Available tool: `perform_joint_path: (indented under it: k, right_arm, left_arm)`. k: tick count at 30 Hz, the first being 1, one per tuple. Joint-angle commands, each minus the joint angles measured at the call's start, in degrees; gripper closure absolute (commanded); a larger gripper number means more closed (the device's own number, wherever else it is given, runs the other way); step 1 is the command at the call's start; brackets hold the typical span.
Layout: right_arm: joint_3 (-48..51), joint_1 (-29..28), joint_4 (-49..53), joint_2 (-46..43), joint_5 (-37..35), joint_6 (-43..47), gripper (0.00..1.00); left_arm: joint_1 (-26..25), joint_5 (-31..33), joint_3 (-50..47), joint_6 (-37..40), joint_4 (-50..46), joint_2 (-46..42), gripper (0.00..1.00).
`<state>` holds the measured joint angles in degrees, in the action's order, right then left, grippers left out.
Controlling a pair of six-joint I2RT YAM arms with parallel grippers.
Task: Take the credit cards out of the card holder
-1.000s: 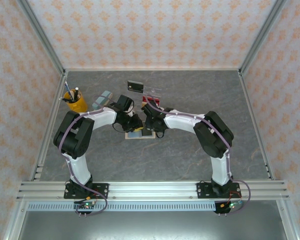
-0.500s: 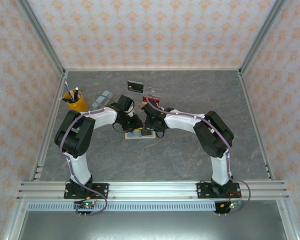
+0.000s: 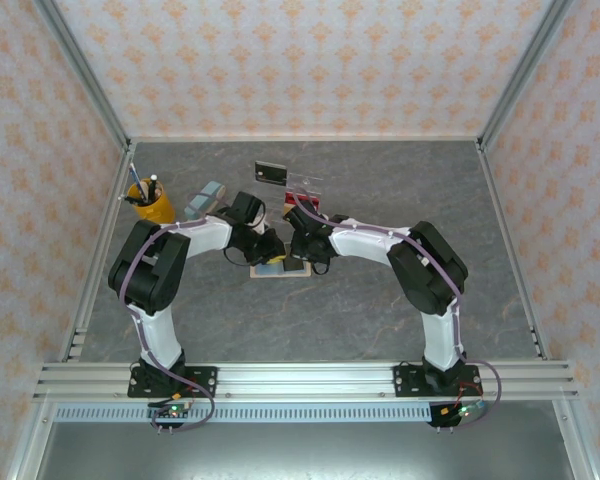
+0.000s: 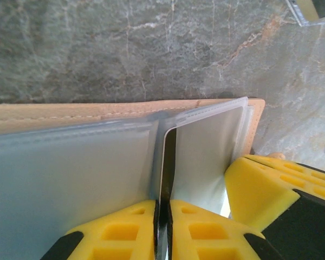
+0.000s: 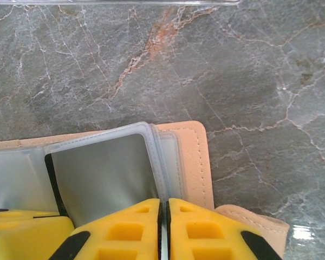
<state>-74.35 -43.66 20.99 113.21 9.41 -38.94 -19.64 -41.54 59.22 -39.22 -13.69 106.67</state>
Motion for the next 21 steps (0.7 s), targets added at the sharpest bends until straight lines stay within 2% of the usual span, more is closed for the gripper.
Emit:
perform_joint_path:
  k: [1,6,12,16,21]
  right_arm:
    - [1.3,-0.2,1.7,3.2,1.4,0.2,0.89]
    - [1.3,-0.2,1.7,3.4,1.7,0.3,0.9]
    - [1.3,-0.2,1.6,3.5,1.9,0.3,0.92]
    - [1.3,-0.2,1.8,3.4,1.7,0.2,0.93]
    - [1.9,-0.2,1.9,2.7,0.1,-0.2,0.94]
  left_arm:
    - [0.4,-4.9,-1.8,-1.1,6.3,-0.6,0.85]
    - [1.2,-7.4,-3.7,-1.9,10.2,-1.6,0.89]
    - [1.6,-6.9,-5.0,-1.7,11.3,-3.0,0.94]
    - [2.0,-6.2,-5.2,-1.2,10.5,-3.4,1.0]
    - [3.0,-4.1,-5.5,0.6,7.0,-4.2,1.0]
